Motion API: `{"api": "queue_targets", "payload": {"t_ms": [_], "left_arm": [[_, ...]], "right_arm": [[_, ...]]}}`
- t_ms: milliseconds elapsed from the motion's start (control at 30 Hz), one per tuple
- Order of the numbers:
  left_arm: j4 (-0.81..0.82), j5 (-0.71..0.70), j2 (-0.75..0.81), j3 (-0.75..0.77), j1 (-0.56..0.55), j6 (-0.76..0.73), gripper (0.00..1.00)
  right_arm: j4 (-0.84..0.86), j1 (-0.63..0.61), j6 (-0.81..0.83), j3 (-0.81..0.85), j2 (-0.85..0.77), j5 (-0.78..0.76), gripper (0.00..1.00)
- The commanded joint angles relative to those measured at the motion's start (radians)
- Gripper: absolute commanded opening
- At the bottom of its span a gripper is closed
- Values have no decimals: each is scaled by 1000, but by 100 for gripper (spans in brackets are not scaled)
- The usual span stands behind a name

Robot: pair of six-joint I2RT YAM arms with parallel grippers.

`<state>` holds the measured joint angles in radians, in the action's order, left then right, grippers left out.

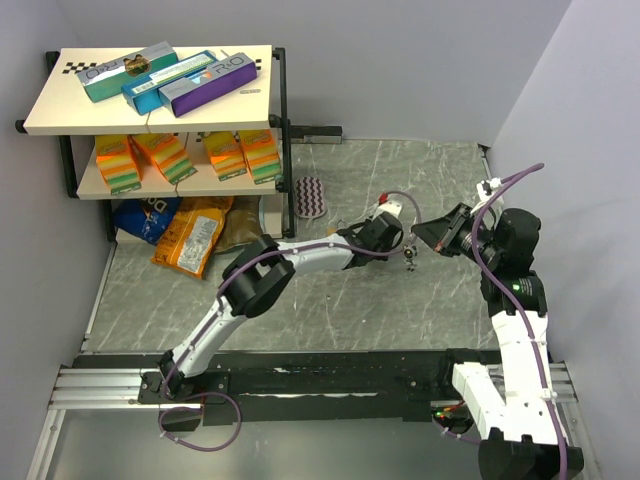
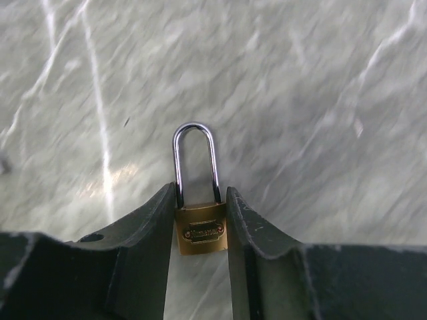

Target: Unlock with the key

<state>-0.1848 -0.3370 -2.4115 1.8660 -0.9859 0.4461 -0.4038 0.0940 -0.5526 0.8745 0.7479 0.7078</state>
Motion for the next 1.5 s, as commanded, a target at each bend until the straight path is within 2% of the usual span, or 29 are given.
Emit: {"api": "queue_targets", "payload": {"t_ms": [0,100,200,400,567,833,933,967,1067,1200,1333,1467], "left_arm": [[-259,43,-19,-212,1,-75,31],[-222,39,44,-344,4,-78,32],[-226,35,87,-367,7,-69,37],[-304,43,114,-286,6,-58,57],[-370,62,97,-252,9,-37,61],[-424,96,68,-229,13,-32,47],[-415,133,69,-235,16,-40,29],[-424,144,68,-222,19,-37,19],[-452,173,77,-165,39,-17,1],[-493,219,161,-84,78,57,1],[-486,350,251,-19,145,181,1],[-398,484,340,-59,207,324,1]], "right_arm": [[53,-8,-3,0,7,5,0],[43,-7,5,7,10,-2,0],[30,-8,17,14,11,-10,0],[25,-8,22,32,18,-11,0],[29,-8,25,46,33,-11,0],[43,-7,22,47,47,-13,0],[48,-8,29,44,53,-14,0],[48,-8,34,41,56,-11,0],[49,-7,57,28,59,-10,0],[56,-14,118,6,57,10,0],[56,-43,160,-17,54,19,0],[63,-115,192,-32,73,25,0]]}}
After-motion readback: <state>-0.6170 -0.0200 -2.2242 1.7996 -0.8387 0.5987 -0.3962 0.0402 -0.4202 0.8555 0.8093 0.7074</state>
